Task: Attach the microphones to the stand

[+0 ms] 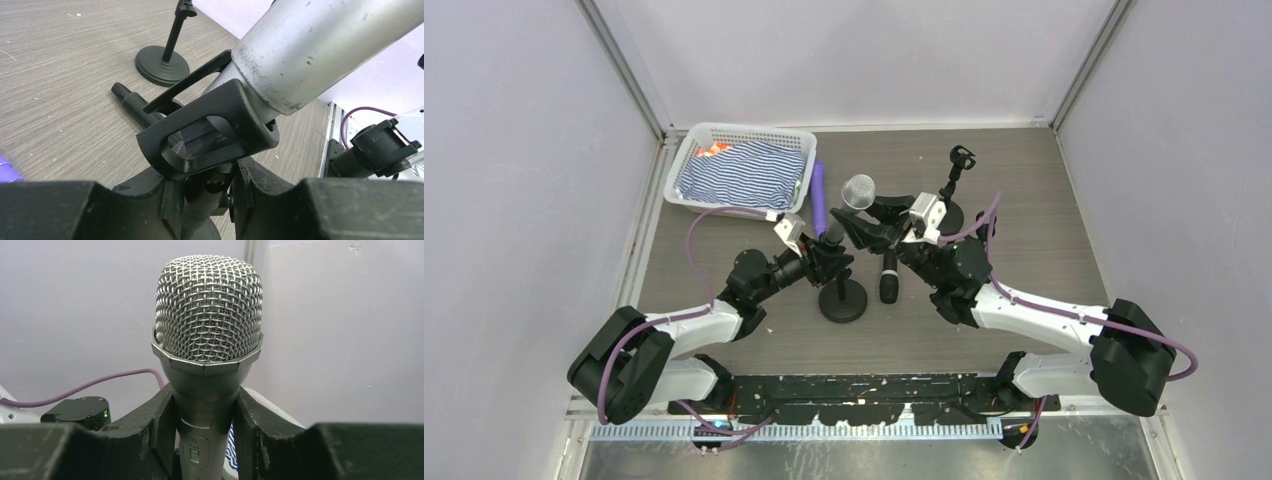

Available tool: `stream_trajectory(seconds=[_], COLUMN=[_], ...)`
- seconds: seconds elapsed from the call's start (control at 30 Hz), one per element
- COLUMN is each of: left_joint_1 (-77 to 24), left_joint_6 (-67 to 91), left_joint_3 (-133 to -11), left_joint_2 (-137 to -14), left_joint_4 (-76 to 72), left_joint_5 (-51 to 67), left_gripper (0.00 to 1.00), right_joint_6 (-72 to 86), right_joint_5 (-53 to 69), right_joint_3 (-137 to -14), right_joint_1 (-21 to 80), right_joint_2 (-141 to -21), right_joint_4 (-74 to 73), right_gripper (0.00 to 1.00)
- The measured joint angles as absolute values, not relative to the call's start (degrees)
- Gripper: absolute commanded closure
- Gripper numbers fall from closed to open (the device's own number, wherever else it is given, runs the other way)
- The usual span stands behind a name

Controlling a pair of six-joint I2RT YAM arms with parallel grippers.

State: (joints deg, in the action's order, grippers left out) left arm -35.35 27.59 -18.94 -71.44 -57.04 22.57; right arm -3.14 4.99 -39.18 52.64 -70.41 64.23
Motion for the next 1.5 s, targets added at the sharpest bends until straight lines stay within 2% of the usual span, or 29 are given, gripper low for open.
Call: stream_trajectory(seconds=[0.8, 1.5], left_joint_1=[-35.0, -34.74], left_joint_6=[28.01, 29.19], left_joint_3=[-18.9, -18.06], left_joint_2=[-71.46, -71.37], left_joint_4=[-57.06, -58.39], left_joint_5=[22.76, 22.17], left_gripper=[1.0, 1.0], right_joint_6=[-11.46, -12.64], right_joint_5=[8.6, 4.95], right_joint_3=[-36.42, -32.08], right_joint_1=[53.45, 54.61], right_joint_2=[-68.12, -73.54], right_joint_4=[59.05, 70.94], right_gripper=[0.99, 0.99])
